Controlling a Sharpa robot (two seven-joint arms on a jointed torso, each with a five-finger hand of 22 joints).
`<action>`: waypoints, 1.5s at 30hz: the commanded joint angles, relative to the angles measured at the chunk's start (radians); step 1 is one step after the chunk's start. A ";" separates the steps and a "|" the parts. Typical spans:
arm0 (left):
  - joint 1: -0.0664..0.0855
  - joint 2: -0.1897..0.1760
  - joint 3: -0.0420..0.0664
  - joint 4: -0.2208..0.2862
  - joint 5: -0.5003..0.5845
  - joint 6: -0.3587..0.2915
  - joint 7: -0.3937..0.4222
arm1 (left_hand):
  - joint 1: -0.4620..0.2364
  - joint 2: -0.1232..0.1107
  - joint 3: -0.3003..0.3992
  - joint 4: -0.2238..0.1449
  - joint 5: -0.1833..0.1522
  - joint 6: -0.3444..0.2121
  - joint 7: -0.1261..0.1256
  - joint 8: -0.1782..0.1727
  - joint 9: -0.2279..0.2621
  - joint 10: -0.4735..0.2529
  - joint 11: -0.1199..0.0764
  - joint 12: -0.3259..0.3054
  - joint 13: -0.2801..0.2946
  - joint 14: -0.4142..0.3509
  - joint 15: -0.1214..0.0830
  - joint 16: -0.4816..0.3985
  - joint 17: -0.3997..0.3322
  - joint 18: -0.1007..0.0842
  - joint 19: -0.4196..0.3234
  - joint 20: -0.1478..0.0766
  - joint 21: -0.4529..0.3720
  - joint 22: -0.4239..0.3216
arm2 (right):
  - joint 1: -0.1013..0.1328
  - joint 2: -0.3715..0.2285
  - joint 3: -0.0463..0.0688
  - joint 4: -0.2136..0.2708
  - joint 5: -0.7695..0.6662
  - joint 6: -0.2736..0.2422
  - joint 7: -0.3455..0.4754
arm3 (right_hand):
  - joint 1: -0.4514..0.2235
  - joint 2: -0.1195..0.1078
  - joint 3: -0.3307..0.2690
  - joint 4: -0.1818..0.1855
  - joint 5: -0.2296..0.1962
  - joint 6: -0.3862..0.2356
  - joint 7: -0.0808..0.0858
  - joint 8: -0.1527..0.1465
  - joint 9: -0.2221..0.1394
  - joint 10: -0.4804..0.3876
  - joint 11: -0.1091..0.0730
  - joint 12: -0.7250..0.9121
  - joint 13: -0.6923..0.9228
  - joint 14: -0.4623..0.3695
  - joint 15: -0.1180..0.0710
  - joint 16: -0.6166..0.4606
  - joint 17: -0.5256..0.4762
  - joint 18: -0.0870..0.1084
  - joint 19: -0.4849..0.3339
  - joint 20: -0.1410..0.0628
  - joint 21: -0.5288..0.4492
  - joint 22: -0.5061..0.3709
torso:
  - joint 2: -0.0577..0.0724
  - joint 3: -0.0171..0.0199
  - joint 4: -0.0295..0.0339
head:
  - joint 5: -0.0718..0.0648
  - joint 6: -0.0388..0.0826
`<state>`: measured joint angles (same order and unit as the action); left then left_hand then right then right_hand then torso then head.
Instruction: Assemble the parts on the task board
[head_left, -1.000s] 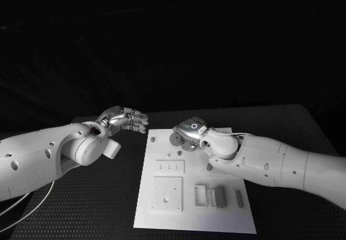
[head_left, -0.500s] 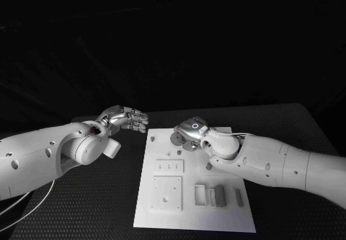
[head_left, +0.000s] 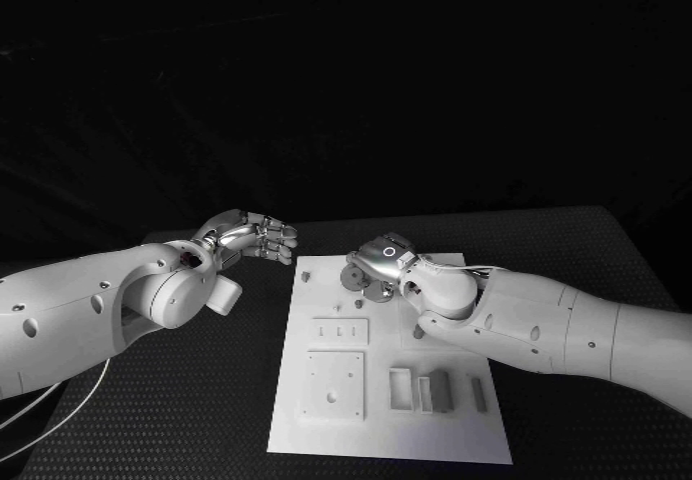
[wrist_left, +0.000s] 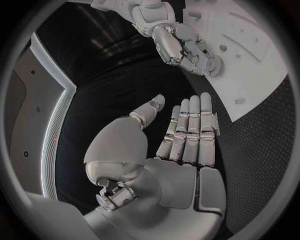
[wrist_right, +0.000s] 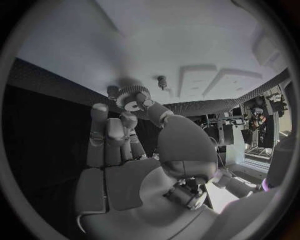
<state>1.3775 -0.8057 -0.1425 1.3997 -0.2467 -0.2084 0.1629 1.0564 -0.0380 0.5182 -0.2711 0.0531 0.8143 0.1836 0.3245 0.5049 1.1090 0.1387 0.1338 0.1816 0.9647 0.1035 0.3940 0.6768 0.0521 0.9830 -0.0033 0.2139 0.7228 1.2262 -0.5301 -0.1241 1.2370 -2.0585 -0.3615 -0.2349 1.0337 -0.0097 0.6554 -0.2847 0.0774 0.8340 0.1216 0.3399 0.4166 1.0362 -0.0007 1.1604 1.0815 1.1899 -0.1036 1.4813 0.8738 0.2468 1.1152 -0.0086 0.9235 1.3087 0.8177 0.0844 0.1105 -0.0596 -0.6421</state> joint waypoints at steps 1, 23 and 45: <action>0.001 0.003 0.001 0.000 -0.002 0.015 0.008 | -0.010 -0.003 -0.001 0.003 0.000 0.000 0.008 -0.006 0.000 0.006 0.000 -0.004 0.001 0.009 -0.001 -0.006 0.002 0.007 -0.005 0.005 -0.006 0.001 | -0.007 0.001 -0.004 -0.004 0.001 0.057 -0.001 | 0.003 -0.001 0.004 0.000 0.002 0.194 -0.023 0.006 0.084 0.001 -0.009 -0.006 -0.001 0.003 -0.006 -0.003 -0.002 0.015 -0.001 -0.005 -0.001 0.013 | 0.000 -0.0008 0.0046 | -0.003 0.001; 0.001 0.001 0.001 0.001 -0.002 0.012 0.010 | -0.010 -0.003 -0.001 0.003 0.000 0.000 0.008 -0.006 0.000 0.006 0.000 -0.005 0.002 0.009 -0.001 -0.007 0.003 0.007 -0.005 0.005 -0.007 0.002 | -0.010 -0.002 -0.005 0.001 -0.020 0.069 -0.034 | 0.009 -0.001 0.007 -0.002 0.003 0.196 -0.024 0.006 0.085 0.001 -0.009 -0.005 -0.004 0.003 -0.006 -0.004 -0.002 0.015 -0.002 -0.005 -0.002 0.013 | 0.000 -0.0002 0.0049 | -0.010 0.004; 0.001 0.001 0.001 0.001 -0.002 0.014 0.009 | -0.010 -0.002 -0.001 0.002 0.000 0.000 0.008 -0.006 0.000 0.007 0.000 -0.006 0.003 0.010 -0.001 -0.009 0.005 0.007 -0.005 0.006 -0.007 0.003 | -0.015 -0.010 -0.005 0.022 -0.056 0.058 -0.080 | 0.013 -0.001 0.005 -0.004 0.002 0.205 -0.027 0.011 0.089 0.007 -0.012 0.000 -0.007 0.009 -0.009 0.000 0.000 0.015 0.004 -0.006 0.001 0.016 | 0.000 -0.0003 0.0049 | -0.008 0.001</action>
<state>1.3775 -0.8060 -0.1425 1.3986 -0.2468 -0.2075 0.1632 1.0564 -0.0380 0.5182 -0.2711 0.0531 0.8143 0.1836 0.3245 0.5049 1.1089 0.1387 0.1338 0.1839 0.9683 0.0999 0.3902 0.6806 0.0426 0.9830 -0.0033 0.2099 0.7243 1.2187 -0.5377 -0.1230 1.2616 -2.0979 -0.3452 -0.3009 1.0394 -0.0120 0.6555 -0.2900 0.0763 0.8340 0.1215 0.3402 0.4167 1.0432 -0.0078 1.1604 1.0766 1.2011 -0.1051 1.4813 0.8731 0.2467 1.1189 -0.0091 0.9235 1.3087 0.8173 0.0842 0.1106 -0.0678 -0.6403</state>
